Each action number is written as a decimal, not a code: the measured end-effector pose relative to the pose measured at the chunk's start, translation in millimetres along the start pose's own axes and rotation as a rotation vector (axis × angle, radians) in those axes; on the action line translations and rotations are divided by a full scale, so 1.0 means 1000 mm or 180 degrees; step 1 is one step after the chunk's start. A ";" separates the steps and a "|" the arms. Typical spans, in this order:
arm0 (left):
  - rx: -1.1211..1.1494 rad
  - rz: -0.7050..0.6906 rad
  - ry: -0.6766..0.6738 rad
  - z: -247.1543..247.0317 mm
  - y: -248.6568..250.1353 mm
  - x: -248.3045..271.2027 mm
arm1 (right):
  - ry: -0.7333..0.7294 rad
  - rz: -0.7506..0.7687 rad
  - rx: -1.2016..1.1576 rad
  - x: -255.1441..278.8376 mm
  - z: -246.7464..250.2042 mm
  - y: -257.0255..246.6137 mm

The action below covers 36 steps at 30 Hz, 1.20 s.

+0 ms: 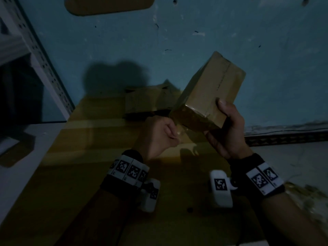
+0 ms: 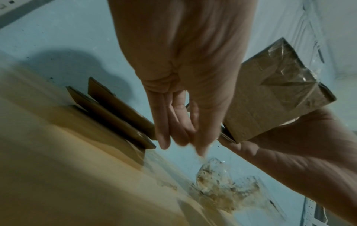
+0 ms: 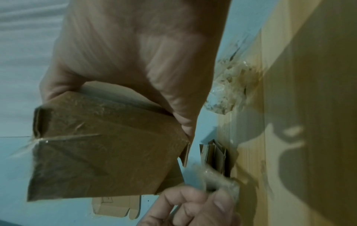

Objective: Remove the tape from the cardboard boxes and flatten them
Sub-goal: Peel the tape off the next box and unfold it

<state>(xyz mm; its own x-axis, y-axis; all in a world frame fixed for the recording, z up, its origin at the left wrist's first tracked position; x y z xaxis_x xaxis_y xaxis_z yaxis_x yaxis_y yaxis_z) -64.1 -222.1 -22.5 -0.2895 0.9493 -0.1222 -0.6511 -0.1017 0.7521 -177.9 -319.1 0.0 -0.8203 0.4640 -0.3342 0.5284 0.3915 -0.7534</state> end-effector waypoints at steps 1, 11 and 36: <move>-0.0052 -0.0017 0.0009 -0.001 0.002 0.000 | 0.0008 0.0004 0.0009 0.000 0.001 -0.001; 0.0054 -0.0127 -0.0101 -0.005 -0.006 -0.007 | 0.0047 0.0007 0.0005 0.000 0.004 -0.001; 0.0363 0.0095 -0.0682 -0.012 -0.011 0.009 | 0.0085 0.0159 -0.0131 -0.004 0.000 0.003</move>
<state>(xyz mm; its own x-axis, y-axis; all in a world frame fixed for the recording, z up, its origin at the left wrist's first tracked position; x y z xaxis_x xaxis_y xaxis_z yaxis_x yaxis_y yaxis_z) -68.0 -216.0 -39.1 -0.1440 0.9890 0.0323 -0.5575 -0.1081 0.8231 -172.8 -319.8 -0.2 -0.7870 0.5045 -0.3552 0.5774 0.3995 -0.7120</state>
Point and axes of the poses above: each hand's wrist, its own x-axis away from the middle knuckle, its own z-axis out of the back of the hand, y = z × x, the point moved 10 cm from there along -x, towards the middle knuckle, and after that the axes turned 12 degrees about -y, right-handed, at the moved point
